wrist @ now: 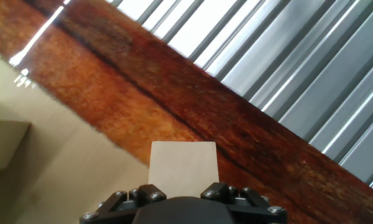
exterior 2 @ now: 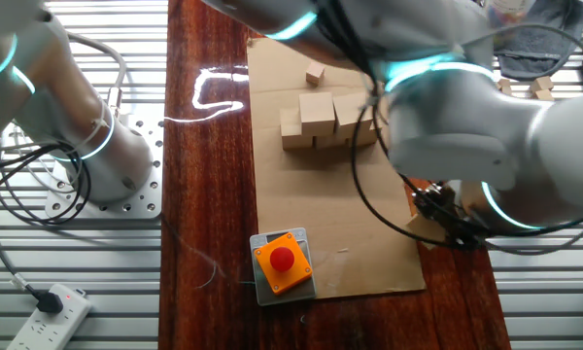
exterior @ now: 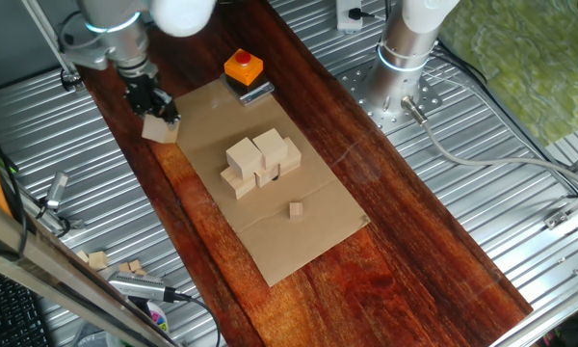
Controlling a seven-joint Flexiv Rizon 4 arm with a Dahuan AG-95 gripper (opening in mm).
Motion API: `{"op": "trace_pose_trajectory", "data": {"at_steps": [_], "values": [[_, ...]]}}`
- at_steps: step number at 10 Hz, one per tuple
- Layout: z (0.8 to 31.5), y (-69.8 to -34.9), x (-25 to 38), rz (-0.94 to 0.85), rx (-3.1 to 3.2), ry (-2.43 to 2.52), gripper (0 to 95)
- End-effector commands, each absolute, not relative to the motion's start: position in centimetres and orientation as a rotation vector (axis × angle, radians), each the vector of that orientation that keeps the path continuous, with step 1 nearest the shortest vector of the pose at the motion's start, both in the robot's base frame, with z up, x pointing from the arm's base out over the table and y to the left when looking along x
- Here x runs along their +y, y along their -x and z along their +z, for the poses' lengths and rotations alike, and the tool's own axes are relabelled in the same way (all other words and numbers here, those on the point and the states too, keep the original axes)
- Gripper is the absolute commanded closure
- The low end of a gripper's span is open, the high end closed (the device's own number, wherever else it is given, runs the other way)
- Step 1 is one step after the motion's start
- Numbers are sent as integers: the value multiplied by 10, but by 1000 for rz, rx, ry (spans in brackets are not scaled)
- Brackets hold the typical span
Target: Stack the blocks into a pyramid shape
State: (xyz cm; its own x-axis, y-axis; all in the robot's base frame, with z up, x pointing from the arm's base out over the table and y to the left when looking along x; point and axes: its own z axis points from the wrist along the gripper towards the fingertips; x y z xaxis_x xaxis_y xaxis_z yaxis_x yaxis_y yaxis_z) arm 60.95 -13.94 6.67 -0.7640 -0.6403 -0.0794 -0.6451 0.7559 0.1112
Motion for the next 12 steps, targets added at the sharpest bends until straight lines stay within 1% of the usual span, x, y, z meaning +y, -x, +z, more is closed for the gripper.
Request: {"op": "trace_pose_trajectory", "data": {"at_steps": [1, 4, 8, 12], "values": [[70, -603, -139, 278, 2945, 1000, 950], [70, -603, -139, 461, 2942, 945, 950], [70, -603, -139, 539, 2945, 875, 950], [70, -603, -139, 526, 2940, 854, 950]]}}
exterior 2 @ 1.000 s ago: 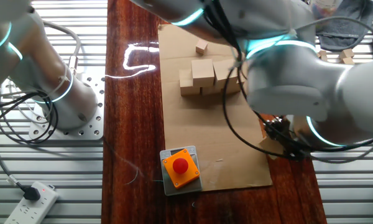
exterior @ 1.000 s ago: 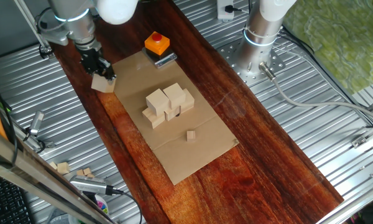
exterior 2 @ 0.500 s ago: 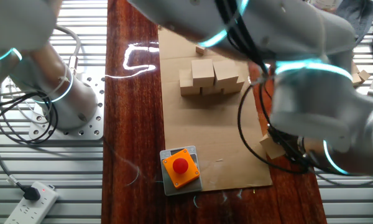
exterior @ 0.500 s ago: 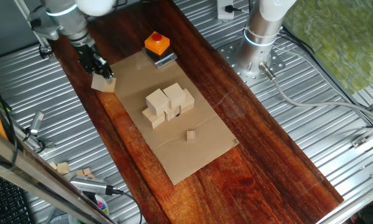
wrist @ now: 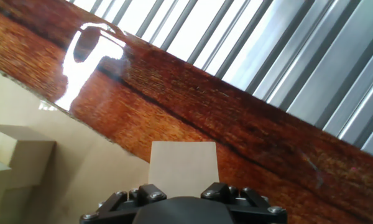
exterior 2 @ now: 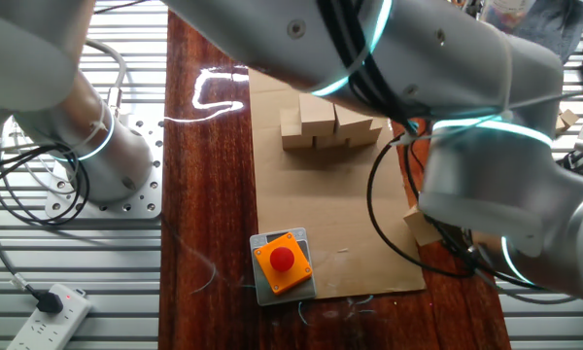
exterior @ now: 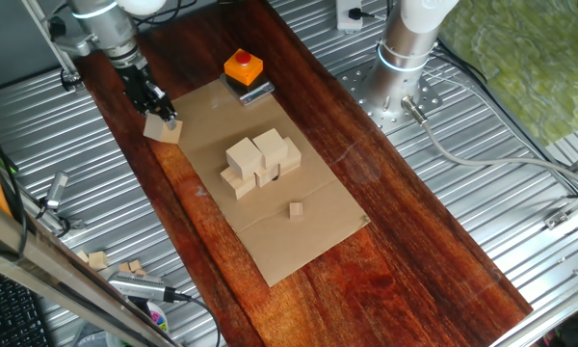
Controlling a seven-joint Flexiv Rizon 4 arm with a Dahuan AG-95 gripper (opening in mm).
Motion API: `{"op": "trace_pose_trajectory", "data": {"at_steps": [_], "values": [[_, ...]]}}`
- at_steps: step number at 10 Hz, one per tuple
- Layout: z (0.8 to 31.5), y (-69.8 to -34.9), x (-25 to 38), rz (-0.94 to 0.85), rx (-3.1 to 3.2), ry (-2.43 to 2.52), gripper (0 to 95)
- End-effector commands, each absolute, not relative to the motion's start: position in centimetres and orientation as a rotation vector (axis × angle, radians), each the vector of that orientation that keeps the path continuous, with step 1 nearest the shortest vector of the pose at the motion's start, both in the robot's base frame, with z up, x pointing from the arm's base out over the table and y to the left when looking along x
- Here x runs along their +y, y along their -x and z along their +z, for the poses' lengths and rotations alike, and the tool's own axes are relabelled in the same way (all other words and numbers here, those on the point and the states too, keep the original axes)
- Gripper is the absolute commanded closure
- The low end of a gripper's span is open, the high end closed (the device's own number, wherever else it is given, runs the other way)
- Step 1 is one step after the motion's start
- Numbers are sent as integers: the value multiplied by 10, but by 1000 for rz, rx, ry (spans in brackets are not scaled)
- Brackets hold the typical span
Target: Stack the blocks into a pyramid shape
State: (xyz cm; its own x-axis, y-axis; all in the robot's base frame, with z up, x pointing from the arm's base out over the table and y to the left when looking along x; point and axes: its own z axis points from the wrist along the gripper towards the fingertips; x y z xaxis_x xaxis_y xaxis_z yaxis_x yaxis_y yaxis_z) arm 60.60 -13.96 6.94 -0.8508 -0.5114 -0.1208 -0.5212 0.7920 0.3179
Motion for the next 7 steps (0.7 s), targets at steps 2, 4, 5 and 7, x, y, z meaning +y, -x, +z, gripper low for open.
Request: {"op": "trace_pose_trajectory", "data": {"at_steps": [2, 4, 5, 7], "values": [[70, -603, -139, 524, 2934, 854, 950], [70, -603, -139, 526, 2931, 861, 950], [70, -603, -139, 540, 2925, 862, 950], [70, -603, -139, 537, 2926, 857, 950]]}}
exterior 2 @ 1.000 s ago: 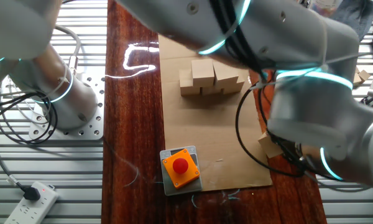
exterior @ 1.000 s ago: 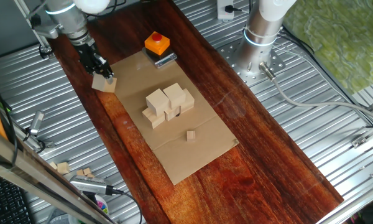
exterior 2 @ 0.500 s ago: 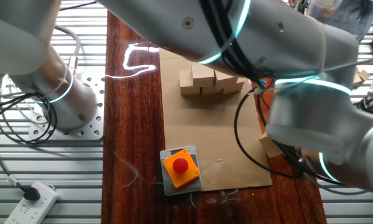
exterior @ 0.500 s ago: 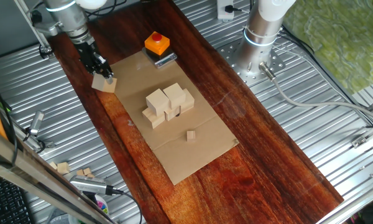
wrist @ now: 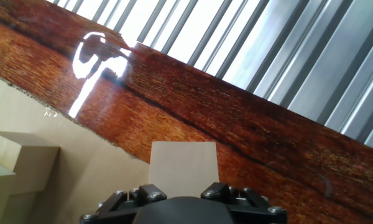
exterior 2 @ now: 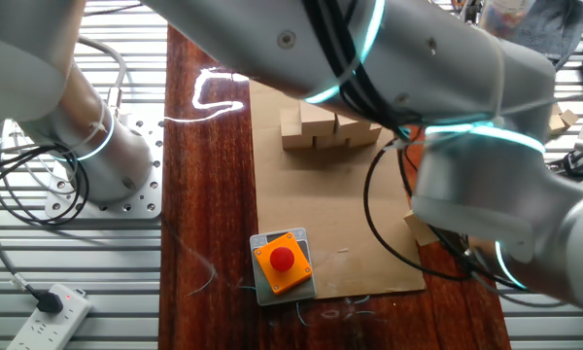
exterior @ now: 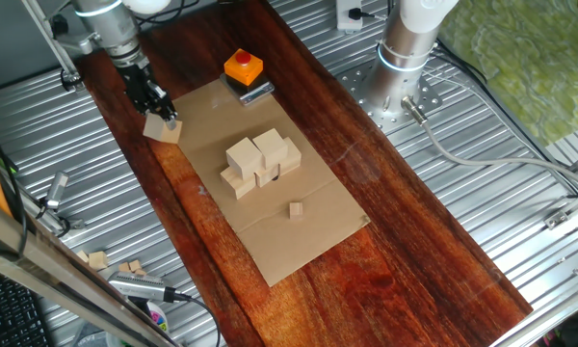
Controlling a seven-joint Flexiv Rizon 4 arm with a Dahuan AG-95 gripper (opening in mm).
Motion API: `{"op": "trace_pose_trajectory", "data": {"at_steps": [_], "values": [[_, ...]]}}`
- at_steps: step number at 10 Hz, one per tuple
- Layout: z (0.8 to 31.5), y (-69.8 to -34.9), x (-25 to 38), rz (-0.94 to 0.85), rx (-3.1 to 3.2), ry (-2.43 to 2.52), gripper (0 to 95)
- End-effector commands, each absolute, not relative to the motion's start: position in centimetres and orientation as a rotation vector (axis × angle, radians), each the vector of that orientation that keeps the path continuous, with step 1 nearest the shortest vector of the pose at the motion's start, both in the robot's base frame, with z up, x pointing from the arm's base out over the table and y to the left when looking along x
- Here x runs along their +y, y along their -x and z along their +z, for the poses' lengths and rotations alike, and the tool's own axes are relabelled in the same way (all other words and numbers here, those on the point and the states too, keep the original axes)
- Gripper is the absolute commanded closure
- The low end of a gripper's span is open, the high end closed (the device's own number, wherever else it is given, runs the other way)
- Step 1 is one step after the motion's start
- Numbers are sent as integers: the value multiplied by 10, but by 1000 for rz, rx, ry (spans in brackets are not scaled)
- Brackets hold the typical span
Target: Stack the blocks into a pyramid shape
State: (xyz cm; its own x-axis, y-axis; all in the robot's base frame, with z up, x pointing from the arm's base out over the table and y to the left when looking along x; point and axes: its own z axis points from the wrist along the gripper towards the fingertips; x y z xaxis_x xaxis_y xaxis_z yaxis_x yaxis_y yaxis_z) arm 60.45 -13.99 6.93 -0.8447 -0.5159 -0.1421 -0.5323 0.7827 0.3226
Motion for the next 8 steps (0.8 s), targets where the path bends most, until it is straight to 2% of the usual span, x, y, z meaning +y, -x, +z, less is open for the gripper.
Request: {"op": "trace_pose_trajectory", "data": {"at_steps": [1, 8], "values": [[70, -603, -139, 529, 2930, 855, 950], [70, -603, -139, 537, 2920, 869, 950]]}}
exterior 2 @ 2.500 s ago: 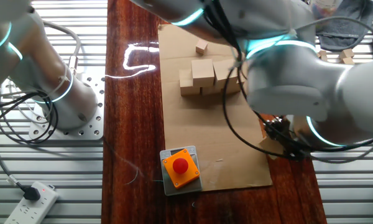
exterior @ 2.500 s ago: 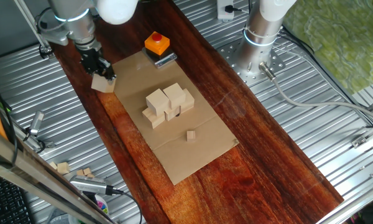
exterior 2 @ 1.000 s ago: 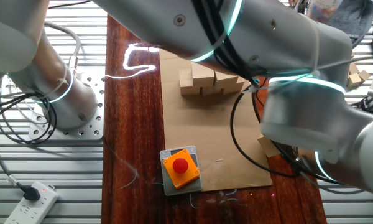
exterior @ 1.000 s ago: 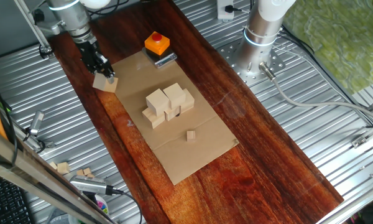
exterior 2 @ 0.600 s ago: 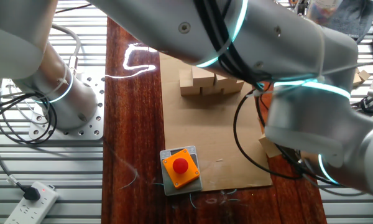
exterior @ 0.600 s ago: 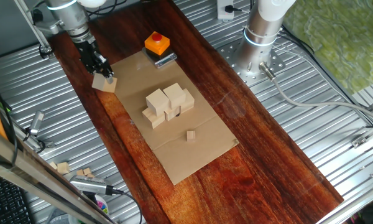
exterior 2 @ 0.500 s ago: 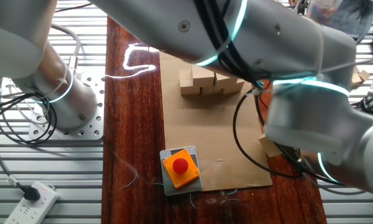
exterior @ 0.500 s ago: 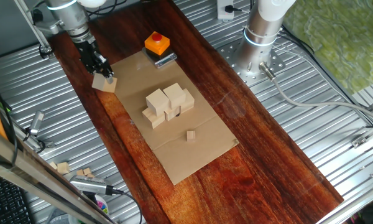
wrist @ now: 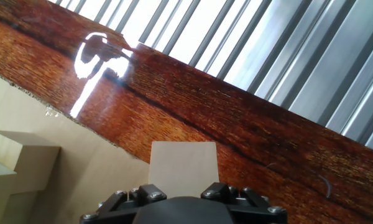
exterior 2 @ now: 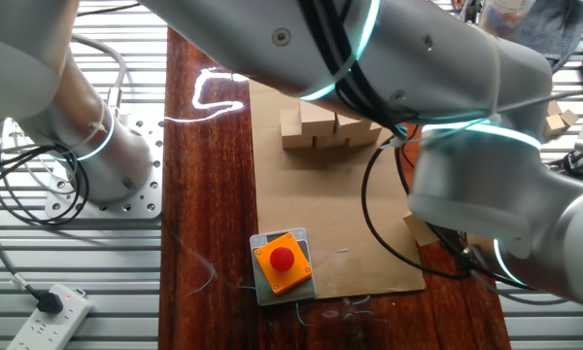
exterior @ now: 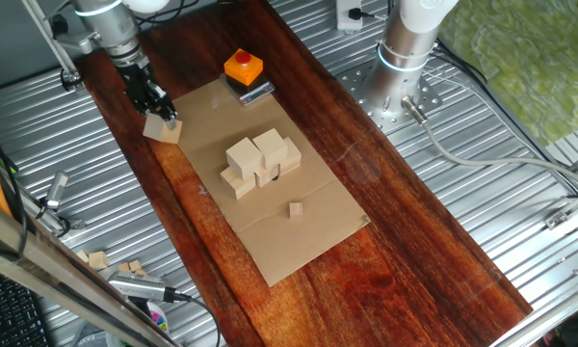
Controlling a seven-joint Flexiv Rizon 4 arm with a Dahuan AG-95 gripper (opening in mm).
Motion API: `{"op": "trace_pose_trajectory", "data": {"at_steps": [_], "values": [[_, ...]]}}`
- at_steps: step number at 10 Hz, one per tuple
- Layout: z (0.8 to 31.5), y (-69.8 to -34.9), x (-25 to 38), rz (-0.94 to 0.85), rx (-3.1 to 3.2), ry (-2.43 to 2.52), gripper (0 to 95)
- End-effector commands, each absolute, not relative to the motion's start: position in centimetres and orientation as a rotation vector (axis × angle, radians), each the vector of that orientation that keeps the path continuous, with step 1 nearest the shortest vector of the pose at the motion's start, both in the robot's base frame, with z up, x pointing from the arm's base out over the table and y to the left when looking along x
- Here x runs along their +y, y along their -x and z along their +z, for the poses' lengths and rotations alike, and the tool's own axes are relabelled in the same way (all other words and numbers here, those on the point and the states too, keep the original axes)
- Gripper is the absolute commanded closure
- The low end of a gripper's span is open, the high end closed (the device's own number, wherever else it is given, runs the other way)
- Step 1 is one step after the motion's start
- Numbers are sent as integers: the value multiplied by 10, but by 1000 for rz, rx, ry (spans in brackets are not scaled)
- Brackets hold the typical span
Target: Stack the blocks into a pyramid shape
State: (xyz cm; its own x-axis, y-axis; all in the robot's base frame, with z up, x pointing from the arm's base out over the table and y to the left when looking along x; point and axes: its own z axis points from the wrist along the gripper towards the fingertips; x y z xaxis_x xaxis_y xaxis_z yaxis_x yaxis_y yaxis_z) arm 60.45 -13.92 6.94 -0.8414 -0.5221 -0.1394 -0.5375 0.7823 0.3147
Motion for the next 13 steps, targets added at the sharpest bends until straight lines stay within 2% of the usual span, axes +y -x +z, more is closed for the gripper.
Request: {"op": "trace_pose_trajectory", "data": {"at_steps": [1, 13], "values": [[70, -603, -139, 536, 2919, 867, 950], [70, -603, -139, 533, 2919, 856, 950]]}}
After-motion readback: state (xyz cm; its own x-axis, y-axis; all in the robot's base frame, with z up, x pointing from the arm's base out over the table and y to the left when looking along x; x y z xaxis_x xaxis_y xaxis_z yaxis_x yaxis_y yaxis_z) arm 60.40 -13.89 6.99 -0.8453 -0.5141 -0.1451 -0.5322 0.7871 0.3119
